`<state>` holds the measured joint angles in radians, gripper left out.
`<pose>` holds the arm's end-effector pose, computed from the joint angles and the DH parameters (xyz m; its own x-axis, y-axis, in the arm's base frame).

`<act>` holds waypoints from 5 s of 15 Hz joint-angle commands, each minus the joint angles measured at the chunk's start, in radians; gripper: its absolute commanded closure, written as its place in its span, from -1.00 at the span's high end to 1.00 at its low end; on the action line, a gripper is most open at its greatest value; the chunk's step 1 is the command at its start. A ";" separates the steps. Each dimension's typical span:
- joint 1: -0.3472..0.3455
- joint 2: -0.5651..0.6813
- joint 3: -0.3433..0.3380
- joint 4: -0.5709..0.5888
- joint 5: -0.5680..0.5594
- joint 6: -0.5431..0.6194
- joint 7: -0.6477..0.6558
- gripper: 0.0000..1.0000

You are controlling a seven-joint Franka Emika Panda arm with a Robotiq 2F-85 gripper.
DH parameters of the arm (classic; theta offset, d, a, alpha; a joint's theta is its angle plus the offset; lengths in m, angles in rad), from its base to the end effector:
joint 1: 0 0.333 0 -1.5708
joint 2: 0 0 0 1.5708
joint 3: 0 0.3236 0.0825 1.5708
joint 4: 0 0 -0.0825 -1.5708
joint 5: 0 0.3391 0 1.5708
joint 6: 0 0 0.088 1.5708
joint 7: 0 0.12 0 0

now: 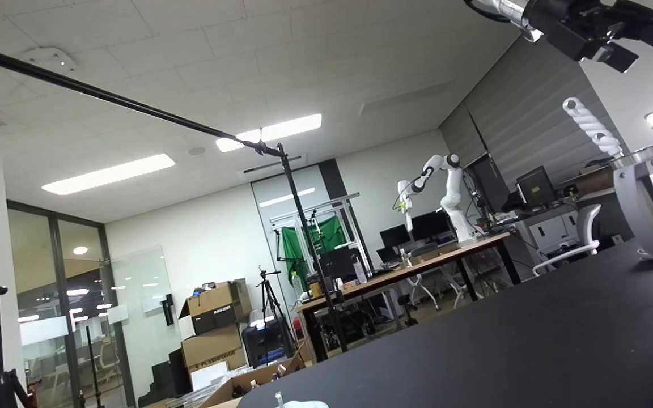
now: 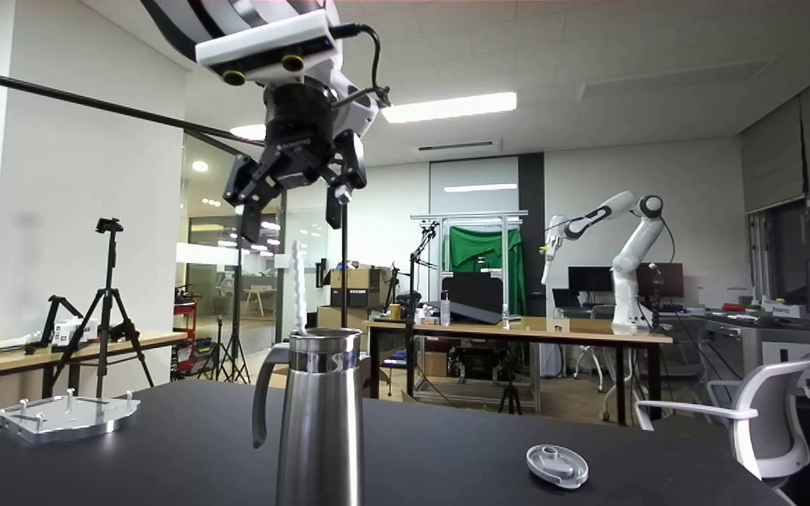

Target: Use the brush to clean the bottle

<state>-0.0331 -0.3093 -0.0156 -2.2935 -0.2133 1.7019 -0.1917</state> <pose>0.3743 -0.0414 0.4680 0.9347 0.1703 -0.3121 0.2202 -0.9665 0.1322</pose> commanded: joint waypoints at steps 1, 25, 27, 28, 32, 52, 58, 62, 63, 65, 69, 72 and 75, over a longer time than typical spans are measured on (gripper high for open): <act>0.023 0.108 0.005 0.084 -0.082 0.031 -0.069 1.00; 0.054 0.151 0.045 0.065 0.053 0.171 0.128 1.00; 0.054 0.153 0.045 0.055 0.056 0.184 0.129 0.97; 0.053 0.153 0.045 0.048 0.057 0.194 0.129 0.49; 0.050 0.147 0.042 0.031 0.061 0.213 0.130 0.09; 0.028 -0.089 0.004 0.090 0.152 0.038 0.129 -0.92; -0.005 -0.120 -0.026 0.066 0.159 0.069 0.157 -0.92; -0.029 -0.076 -0.069 -0.012 0.216 0.125 0.151 -0.92; -0.032 -0.063 -0.074 -0.026 0.225 0.137 0.153 -0.92; -0.035 -0.037 -0.075 -0.048 0.240 0.161 0.154 -0.92; -0.032 -0.046 -0.050 -0.017 0.216 0.114 0.171 -0.92; -0.031 -0.092 -0.026 0.051 0.175 0.028 0.184 -0.92; -0.033 -0.139 -0.013 0.117 0.149 -0.032 0.188 -0.92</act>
<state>-0.0655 -0.4019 -0.0402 -2.2465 -0.0325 1.7443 -0.0435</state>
